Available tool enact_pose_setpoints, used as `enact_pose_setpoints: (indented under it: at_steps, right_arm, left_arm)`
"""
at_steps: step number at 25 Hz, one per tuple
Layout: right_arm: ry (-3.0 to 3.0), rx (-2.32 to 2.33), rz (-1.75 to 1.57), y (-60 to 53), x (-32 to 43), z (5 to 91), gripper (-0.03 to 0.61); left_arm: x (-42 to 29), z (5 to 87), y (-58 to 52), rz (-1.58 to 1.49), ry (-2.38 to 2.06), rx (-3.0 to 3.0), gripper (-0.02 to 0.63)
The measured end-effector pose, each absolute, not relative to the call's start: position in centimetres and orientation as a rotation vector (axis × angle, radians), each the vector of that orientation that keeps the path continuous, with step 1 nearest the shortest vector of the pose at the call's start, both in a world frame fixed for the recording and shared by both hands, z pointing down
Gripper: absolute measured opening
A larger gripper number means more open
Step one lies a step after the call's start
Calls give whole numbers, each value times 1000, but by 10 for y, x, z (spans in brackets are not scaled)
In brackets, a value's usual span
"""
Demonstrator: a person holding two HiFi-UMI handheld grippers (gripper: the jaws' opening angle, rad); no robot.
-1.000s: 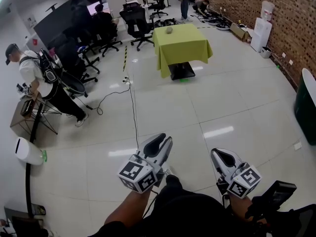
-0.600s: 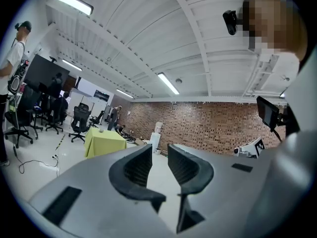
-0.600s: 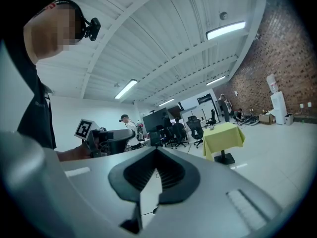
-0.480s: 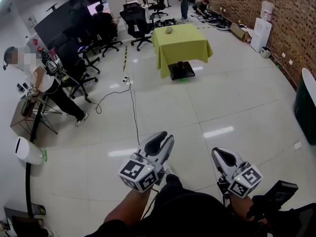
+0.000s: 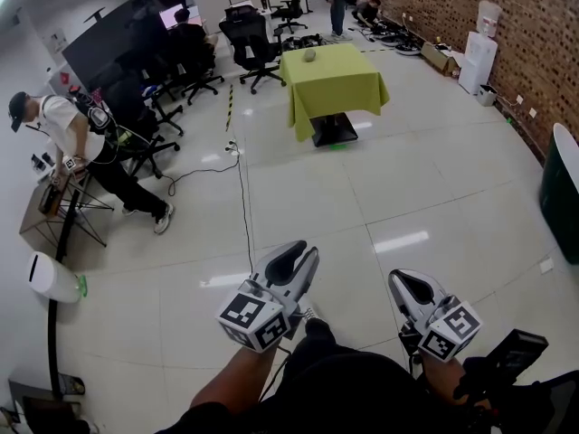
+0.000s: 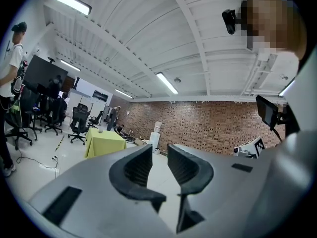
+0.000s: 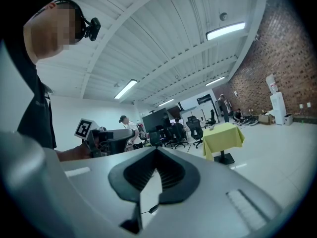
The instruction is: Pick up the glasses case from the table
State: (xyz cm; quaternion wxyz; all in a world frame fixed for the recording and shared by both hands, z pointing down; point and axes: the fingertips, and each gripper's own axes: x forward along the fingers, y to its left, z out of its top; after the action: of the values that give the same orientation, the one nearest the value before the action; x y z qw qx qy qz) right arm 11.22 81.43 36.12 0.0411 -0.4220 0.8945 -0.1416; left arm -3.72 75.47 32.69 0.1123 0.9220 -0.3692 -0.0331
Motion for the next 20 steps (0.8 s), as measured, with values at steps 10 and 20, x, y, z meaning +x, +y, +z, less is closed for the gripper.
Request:
enact_pose_setpoints:
  at_steps: [10, 20]
  right_arm:
    - [2743, -1292, -459, 797, 101, 371, 2]
    - [2734, -1306, -514, 747, 97, 384, 2]
  left_arm:
    - [-52, 338, 738, -95, -1101, 2678, 99]
    - [-61, 351, 687, -76, -1110, 2642, 97]
